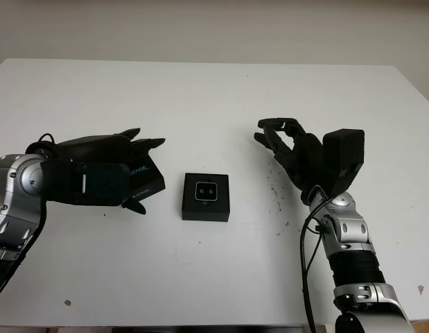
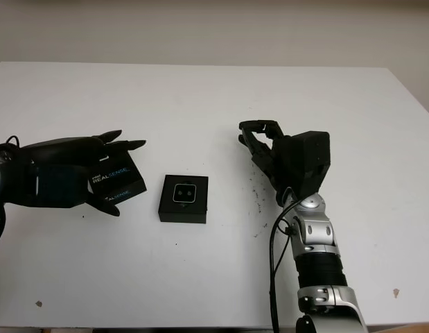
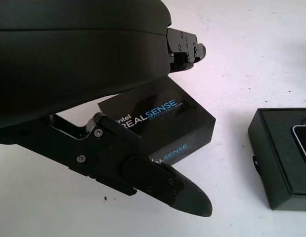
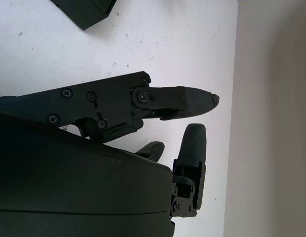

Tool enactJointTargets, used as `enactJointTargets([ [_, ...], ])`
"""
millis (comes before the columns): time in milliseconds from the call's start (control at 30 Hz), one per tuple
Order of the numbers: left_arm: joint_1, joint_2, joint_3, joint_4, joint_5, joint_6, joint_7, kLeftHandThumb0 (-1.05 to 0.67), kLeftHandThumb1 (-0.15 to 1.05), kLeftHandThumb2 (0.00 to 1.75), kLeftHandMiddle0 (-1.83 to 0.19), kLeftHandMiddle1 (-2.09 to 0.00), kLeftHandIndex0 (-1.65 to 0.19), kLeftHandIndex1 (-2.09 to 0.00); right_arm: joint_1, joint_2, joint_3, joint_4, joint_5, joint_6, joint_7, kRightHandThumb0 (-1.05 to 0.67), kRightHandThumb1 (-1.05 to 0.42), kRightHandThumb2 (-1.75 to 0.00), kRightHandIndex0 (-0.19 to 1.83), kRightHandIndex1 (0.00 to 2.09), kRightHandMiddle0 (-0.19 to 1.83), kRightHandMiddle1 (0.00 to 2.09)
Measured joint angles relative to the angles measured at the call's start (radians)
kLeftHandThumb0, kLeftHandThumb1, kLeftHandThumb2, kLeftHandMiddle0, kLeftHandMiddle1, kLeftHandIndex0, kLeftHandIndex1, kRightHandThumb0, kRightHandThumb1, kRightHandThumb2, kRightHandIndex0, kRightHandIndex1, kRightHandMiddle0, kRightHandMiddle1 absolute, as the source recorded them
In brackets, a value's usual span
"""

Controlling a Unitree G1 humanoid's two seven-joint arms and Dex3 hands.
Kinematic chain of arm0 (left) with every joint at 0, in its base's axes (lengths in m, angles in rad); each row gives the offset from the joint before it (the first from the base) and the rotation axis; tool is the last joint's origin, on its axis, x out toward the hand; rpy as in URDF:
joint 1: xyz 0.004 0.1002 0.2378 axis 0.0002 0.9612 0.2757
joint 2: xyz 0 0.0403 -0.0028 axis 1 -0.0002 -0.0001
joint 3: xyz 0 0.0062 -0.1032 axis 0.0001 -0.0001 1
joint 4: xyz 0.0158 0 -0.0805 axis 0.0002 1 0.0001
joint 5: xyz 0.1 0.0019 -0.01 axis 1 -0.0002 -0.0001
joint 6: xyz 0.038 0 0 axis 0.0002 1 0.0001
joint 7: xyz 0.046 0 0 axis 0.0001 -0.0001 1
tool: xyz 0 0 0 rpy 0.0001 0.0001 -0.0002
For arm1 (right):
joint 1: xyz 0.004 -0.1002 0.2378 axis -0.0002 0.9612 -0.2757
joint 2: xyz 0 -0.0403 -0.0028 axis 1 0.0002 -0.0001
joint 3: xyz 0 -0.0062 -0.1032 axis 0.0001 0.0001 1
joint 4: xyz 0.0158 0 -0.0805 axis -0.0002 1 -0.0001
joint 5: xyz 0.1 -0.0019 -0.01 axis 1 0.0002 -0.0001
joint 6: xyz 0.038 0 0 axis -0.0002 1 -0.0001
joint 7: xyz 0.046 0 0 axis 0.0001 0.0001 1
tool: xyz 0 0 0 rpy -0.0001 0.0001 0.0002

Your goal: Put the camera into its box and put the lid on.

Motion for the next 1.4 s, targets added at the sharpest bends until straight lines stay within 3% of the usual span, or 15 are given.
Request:
enactJointTargets([
  [633, -0.069, -0.057, -0.046, 0.219, 0.089, -0.118, 0.147, -0.66, 0.85, 0.05, 0.12, -0.05, -0.05, -0.06, 0.001, 0.002, 0.002, 0.000, -0.001, -0.005, 0.001, -0.57, -1.05, -0.32, 0.15, 0.64, -0.03, 1.53],
  [1167, -0.110, -0.066, -0.061, 0.325, 0.005, -0.142, 0.050, -0.71, 0.84, 0.05, 0.15, -0.05, -0.07, -0.06, 0.003, 0.002, 0.002, 0.000, -0.001, -0.011, 0.008, -0.57, -1.05, -0.33, 0.15, 0.64, -0.04, 1.51],
  [1400, -0.115, -0.075, -0.065, 0.362, -0.005, -0.172, 0.055, -0.63, 0.83, 0.05, 0.12, -0.06, -0.10, -0.07, 0.005, 0.002, 0.002, -0.001, 0.000, -0.009, 0.005, -0.57, -1.05, -0.33, 0.14, 0.64, -0.05, 1.53],
])
